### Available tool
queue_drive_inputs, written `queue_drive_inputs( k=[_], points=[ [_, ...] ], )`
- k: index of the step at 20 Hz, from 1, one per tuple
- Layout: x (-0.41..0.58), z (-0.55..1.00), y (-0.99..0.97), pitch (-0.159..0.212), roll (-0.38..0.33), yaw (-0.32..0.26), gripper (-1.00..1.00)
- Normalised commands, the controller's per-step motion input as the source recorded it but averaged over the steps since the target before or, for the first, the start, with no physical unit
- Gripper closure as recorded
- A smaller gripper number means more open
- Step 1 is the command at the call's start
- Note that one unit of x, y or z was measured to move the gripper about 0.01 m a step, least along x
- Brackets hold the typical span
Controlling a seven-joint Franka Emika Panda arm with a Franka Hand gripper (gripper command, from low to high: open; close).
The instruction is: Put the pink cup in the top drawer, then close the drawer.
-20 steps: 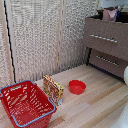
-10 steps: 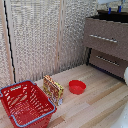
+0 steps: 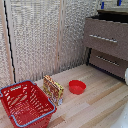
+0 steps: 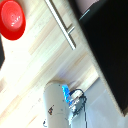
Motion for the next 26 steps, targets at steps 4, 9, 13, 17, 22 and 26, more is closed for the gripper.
queue_drive_inputs(
  k=[4,9,13,17,22,26],
  points=[
    [0.0,-0.13,0.38,-0.063,-0.317,0.037,-1.0],
    [0.0,-0.19,0.2,-0.058,-0.375,0.056,-1.0],
    [-0.009,-0.14,0.07,-0.012,-0.375,0.071,-1.0],
    [-0.136,-0.1,0.01,0.001,-0.375,0.096,-1.0],
    [-0.248,-0.15,0.08,0.046,-0.375,0.103,-1.0],
    [-0.247,-0.26,0.15,0.08,-0.365,0.118,-1.0]
  ],
)
